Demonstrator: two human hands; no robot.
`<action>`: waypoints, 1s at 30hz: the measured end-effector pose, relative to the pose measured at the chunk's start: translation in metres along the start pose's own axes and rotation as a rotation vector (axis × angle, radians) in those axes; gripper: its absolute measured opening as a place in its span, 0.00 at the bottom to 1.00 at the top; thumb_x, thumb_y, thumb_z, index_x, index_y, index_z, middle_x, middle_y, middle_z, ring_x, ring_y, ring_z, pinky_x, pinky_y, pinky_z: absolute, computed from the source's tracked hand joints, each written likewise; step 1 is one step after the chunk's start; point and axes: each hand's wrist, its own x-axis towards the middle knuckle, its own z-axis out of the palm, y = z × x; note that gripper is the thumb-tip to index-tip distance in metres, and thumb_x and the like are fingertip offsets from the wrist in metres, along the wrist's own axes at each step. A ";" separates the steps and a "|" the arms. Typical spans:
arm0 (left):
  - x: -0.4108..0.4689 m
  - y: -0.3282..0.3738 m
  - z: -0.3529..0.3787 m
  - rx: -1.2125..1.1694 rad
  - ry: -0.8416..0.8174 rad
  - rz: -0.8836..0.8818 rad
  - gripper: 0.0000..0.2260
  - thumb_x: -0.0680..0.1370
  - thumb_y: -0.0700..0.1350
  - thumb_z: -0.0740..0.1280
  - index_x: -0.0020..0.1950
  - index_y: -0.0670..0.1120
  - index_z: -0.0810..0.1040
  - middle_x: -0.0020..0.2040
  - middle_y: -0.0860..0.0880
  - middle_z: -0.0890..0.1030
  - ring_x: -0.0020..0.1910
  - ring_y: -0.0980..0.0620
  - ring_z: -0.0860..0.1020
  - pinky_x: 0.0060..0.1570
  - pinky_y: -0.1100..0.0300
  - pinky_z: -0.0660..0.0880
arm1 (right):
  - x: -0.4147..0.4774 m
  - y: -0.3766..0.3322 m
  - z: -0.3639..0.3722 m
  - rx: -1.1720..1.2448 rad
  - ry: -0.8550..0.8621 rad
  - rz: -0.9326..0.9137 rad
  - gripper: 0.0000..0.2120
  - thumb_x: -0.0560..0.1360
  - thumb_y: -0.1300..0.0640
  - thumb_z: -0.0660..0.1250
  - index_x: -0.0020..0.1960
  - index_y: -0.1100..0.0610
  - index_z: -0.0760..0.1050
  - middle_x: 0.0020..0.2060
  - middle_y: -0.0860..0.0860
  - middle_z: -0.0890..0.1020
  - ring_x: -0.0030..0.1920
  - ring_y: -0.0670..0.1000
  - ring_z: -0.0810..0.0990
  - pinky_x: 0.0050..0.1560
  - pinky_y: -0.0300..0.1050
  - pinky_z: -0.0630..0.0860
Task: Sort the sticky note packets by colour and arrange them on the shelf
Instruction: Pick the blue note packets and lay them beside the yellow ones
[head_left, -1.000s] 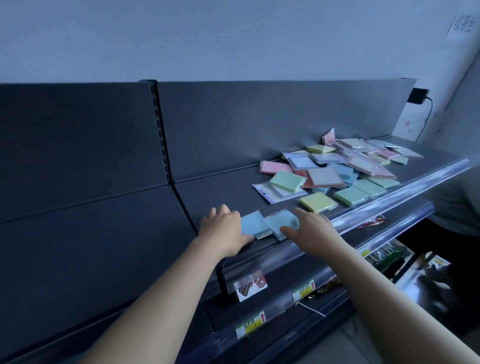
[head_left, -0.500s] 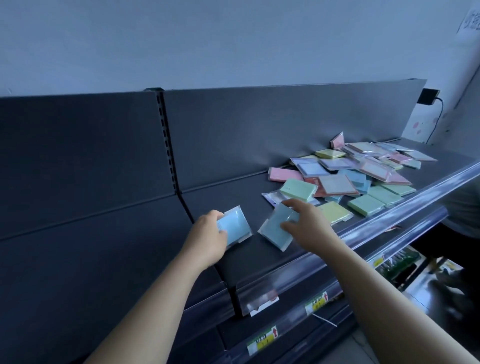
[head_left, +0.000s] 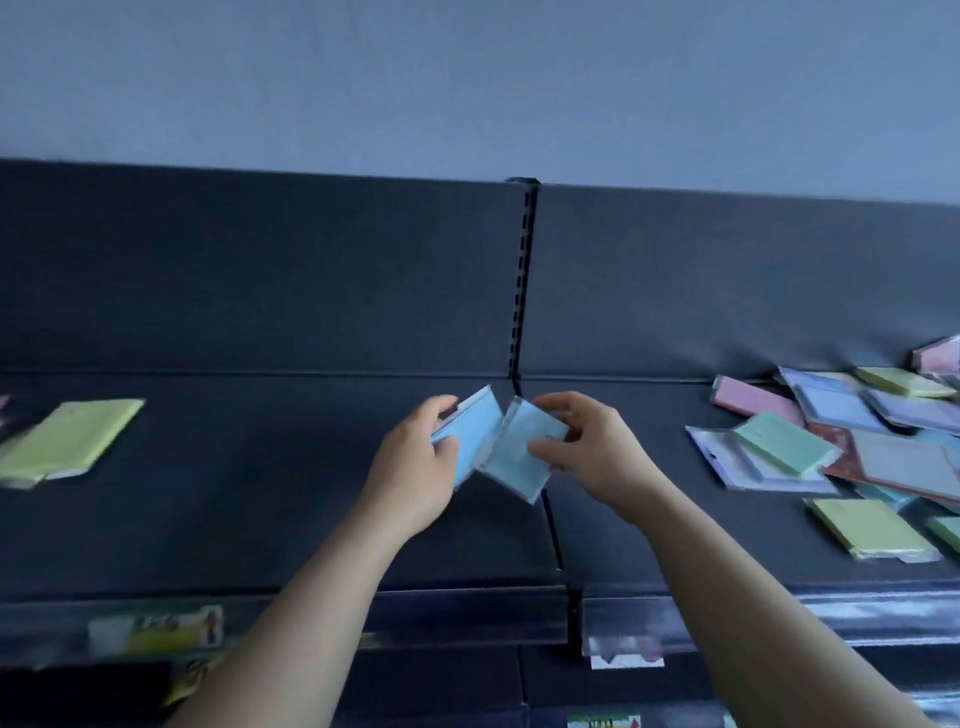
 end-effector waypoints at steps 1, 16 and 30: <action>-0.005 -0.005 -0.007 -0.025 0.024 -0.015 0.16 0.80 0.42 0.58 0.67 0.55 0.71 0.60 0.58 0.76 0.52 0.55 0.76 0.47 0.62 0.74 | 0.003 -0.002 0.012 0.014 -0.027 -0.006 0.15 0.71 0.65 0.71 0.56 0.52 0.76 0.46 0.48 0.83 0.40 0.47 0.82 0.46 0.49 0.82; -0.035 -0.101 -0.145 -0.051 0.232 -0.249 0.12 0.79 0.38 0.60 0.60 0.51 0.69 0.54 0.52 0.77 0.40 0.52 0.83 0.47 0.50 0.81 | 0.038 -0.078 0.197 0.052 -0.209 -0.065 0.17 0.72 0.62 0.71 0.59 0.55 0.74 0.48 0.51 0.80 0.48 0.51 0.80 0.50 0.47 0.79; 0.036 -0.185 -0.224 0.642 0.100 -0.154 0.12 0.81 0.47 0.59 0.62 0.45 0.75 0.60 0.48 0.74 0.56 0.46 0.72 0.52 0.57 0.70 | 0.083 -0.104 0.295 -0.036 -0.170 -0.001 0.12 0.71 0.62 0.71 0.54 0.58 0.76 0.45 0.52 0.80 0.43 0.51 0.79 0.44 0.46 0.79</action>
